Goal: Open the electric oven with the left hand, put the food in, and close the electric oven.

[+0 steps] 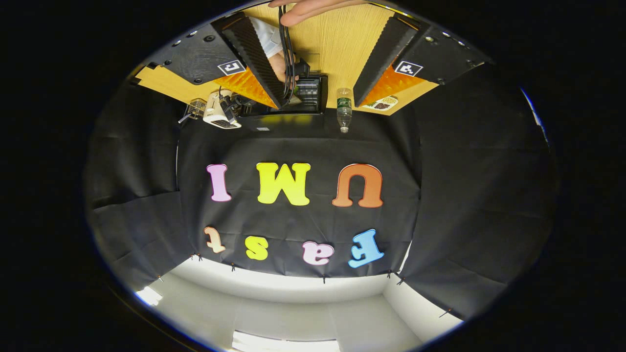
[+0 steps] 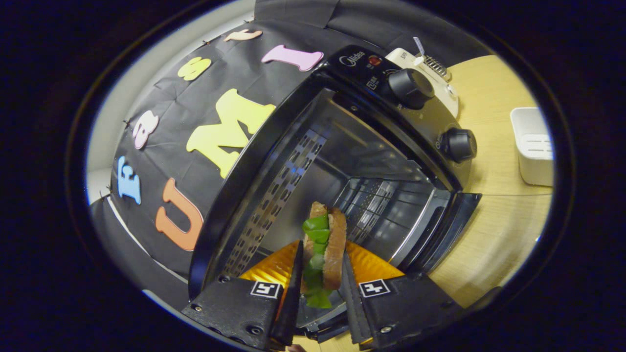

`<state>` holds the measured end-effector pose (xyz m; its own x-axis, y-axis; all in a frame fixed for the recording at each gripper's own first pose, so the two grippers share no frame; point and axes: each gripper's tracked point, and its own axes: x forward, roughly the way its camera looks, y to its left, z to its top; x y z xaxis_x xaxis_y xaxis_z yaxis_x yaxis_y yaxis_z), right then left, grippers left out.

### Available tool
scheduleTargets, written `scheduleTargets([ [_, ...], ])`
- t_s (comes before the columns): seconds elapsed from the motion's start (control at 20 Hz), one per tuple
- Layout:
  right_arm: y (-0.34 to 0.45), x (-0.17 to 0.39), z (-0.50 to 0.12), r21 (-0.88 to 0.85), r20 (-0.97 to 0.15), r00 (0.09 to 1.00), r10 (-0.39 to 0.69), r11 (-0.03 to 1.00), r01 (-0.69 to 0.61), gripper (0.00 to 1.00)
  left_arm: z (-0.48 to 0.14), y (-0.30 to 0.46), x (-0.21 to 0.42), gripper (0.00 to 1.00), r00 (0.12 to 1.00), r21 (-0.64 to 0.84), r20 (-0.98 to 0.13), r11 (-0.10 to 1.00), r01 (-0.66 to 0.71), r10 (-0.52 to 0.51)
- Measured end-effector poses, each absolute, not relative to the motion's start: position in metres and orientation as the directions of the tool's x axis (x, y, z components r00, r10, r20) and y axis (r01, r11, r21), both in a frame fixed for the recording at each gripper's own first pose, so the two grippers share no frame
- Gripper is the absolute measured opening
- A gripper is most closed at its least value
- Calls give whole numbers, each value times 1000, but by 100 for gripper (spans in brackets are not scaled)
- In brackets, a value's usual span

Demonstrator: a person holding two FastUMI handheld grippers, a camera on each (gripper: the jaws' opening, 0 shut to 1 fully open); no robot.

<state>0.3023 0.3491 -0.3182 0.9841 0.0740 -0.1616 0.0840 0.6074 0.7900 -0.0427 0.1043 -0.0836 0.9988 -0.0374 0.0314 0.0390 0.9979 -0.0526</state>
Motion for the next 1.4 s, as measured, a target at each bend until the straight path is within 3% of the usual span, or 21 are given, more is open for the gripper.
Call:
scheduleTargets([
  [0.05, 348, 301, -320, 785, -165, 984, 71, 613, 88, 46, -85, 106, -42, 95, 999, -53, 32, 998, 33, -31],
  [0.1, 346, 301, -321, 782, -166, 984, 60, 616, 94, 37, -88, 108, -41, 95, 999, -59, 33, 998, 29, -27],
  [0.15, 345, 301, -322, 786, -164, 985, 56, 610, 96, 40, -92, 107, -42, 94, 999, -69, 27, 997, 31, -29],
  [0.2, 346, 301, -322, 789, -165, 985, 57, 607, 97, 49, -97, 105, -41, 94, 999, -77, 19, 996, 35, -34],
  [0.25, 347, 301, -323, 786, -167, 984, 57, 611, 98, 40, -99, 104, -41, 94, 999, -83, 14, 996, 36, -35],
  [0.3, 346, 300, -323, 770, -166, 985, 54, 631, 95, 51, -101, 104, -42, 94, 999, -85, 7, 996, 34, -34],
  [0.45, 353, 297, -323, 710, -181, 980, 85, 701, 70, 55, -99, 99, -42, 95, 999, -96, 3, 994, 50, -50],
  [0.65, 365, 295, -325, 597, -234, 961, 150, 802, 20, 68, -98, 93, -43, 94, 998, -84, 9, 994, 67, -66],
  [0.7, 370, 294, -325, 562, -250, 953, 173, 827, -3, 58, -98, 91, -45, 95, 997, -76, 7, 995, 72, -71],
  [0.75, 373, 292, -328, 509, -281, 941, 189, 860, -20, 77, -99, 90, -45, 95, 997, -69, 7, 995, 75, -75],
  [0.9, 380, 290, -332, 367, -341, 918, 200, 928, -66, 85, -98, 90, -48, 95, 997, -68, 6, 995, 78, -77],
  [1.1, 380, 290, -331, 174, -377, 908, 183, 977, -124, 87, -101, 95, -51, 95, 998, -62, -6, 996, 63, -64],
  [1.3, 383, 279, -351, 14, -525, 833, 175, 980, -197, 92, -103, 102, -55, 95, 999, -70, -14, 997, 45, -46],
  [1.35, 383, 275, -354, -15, -551, 816, 172, 976, -215, 91, -102, 103, -57, 95, 999, -73, -14, 996, 43, -44],
  [1.4, 383, 273, -357, -27, -567, 806, 169, 974, -223, 82, -102, 104, -57, 95, 999, -74, -13, 996, 40, -41],
])
